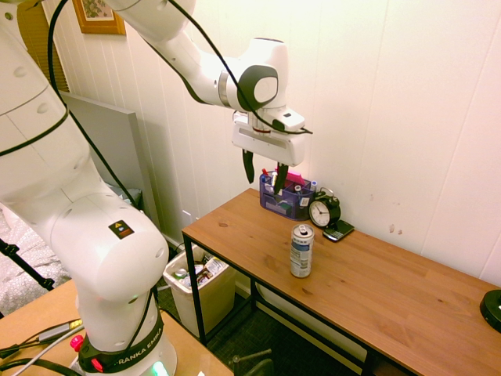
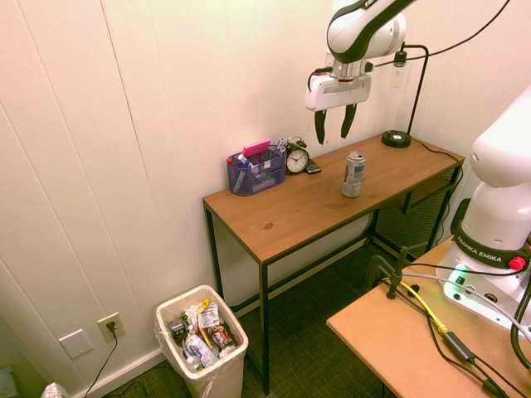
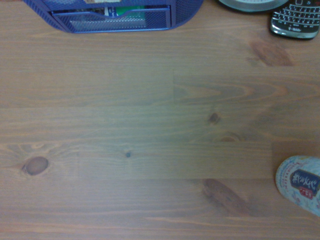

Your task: Throw the can in the trash bin

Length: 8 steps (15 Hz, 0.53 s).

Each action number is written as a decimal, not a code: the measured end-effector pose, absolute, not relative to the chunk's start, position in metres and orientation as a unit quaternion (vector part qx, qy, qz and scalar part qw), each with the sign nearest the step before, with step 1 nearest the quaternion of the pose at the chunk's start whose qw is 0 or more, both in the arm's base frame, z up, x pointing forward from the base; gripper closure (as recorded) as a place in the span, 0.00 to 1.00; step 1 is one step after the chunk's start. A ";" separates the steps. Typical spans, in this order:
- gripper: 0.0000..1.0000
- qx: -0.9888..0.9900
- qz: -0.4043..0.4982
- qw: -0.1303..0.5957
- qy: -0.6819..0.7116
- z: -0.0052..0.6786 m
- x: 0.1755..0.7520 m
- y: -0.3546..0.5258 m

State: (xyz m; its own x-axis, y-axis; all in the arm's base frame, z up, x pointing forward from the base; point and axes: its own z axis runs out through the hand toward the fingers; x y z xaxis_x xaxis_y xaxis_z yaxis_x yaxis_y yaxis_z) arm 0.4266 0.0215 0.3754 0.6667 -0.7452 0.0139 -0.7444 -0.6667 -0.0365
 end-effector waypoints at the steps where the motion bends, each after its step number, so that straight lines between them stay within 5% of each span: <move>1: 0.00 -0.913 -0.013 0.014 0.408 0.375 0.427 0.022; 8: 0.00 -0.889 0.028 -0.046 0.455 0.339 0.400 0.001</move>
